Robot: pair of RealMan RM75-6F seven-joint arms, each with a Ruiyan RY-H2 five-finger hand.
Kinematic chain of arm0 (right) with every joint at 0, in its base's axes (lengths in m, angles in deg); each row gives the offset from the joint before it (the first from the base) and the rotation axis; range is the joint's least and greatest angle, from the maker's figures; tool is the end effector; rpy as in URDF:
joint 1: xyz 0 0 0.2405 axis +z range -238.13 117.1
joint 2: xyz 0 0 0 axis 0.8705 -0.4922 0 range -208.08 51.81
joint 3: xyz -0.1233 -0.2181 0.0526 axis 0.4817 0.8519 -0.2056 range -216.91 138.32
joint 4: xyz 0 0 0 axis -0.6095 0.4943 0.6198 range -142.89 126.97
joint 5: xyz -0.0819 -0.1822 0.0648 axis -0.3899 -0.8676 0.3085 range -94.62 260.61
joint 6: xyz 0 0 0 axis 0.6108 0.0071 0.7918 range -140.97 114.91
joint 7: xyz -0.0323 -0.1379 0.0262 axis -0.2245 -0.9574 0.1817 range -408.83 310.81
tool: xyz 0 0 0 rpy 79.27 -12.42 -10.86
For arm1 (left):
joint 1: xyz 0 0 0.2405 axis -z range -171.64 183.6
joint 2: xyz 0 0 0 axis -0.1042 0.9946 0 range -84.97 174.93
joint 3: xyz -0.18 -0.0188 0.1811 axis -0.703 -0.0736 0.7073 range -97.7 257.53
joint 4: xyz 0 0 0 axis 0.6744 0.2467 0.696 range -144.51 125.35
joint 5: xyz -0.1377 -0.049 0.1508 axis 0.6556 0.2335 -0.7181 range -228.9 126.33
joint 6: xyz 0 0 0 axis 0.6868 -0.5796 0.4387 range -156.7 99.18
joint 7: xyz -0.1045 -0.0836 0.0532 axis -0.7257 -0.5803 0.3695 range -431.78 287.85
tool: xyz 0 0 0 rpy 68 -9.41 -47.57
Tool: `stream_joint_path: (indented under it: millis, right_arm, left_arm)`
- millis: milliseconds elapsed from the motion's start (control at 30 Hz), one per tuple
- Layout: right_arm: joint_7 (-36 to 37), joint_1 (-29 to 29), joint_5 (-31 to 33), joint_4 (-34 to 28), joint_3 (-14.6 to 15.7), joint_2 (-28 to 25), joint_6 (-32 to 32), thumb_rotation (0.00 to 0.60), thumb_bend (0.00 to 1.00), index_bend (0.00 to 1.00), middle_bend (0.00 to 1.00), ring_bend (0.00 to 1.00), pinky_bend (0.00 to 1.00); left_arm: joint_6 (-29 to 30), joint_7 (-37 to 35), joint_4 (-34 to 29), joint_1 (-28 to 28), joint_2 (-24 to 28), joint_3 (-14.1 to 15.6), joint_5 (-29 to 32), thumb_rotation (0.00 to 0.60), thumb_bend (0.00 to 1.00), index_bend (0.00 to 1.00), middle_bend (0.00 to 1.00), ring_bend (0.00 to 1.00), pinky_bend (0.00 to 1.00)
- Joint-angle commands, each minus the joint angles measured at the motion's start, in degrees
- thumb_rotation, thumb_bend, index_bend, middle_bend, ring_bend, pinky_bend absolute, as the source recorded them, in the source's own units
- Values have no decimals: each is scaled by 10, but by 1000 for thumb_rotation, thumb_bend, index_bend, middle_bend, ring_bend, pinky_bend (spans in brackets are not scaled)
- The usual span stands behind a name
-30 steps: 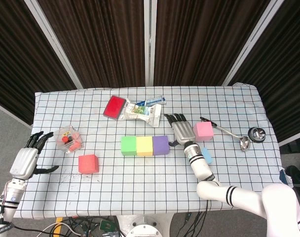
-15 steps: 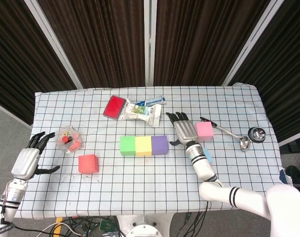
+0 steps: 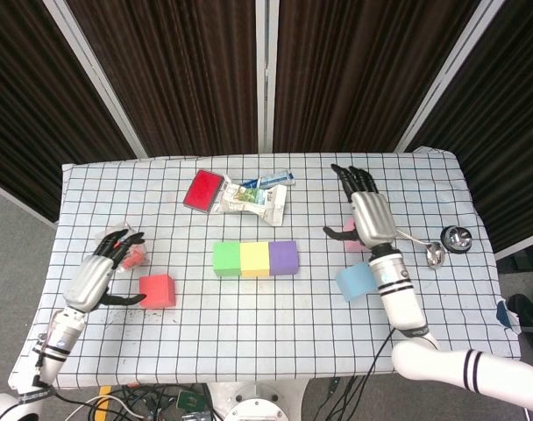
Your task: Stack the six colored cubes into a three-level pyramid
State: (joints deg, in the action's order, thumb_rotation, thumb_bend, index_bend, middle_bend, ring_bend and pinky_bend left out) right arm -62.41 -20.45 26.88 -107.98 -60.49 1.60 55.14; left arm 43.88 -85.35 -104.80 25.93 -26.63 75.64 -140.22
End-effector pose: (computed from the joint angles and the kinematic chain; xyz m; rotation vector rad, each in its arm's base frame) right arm -0.1127 -0.3587 0.0804 1.4378 -1.1021 1.2967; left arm -0.2284 0.2488 0.0859 -1.5986 -1.1972 -1.2798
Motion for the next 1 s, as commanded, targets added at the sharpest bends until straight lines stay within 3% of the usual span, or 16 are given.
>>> stream_joint_path:
  millis: [33,200,433,600,1000]
  right_arm:
    - [47,-46,-44,-49,-6,-46,43,600,56,0,113,0,0]
    - [123,-95,-60,-100,0,-83,62,600,54,0,112,0,0]
    - [133,-150,-154,-102,41,-88,135,600,56,0,111,0,0]
    - [130,-151,-173,-101,36,-92,142,600,46,0,110,0,0]
    - [166,-158,-161,-102,29,-94,124,600,46,0,110,0,0]
  left_arm:
    - [-16,29,-23,24,-34,-21,11,600,0,81,192,0,4]
    - [-51,76,-18,54,-105,-45,70,600,0,82,219,1,3]
    - [-103,132,42,96,-183,-70,150,600,0,82,234,3,1]
    - [-133,150,95,121,-222,-85,197,600,0,81,229,2,1]
    - [-141,148,162,145,-280,-100,226,600,0,81,229,3,3]
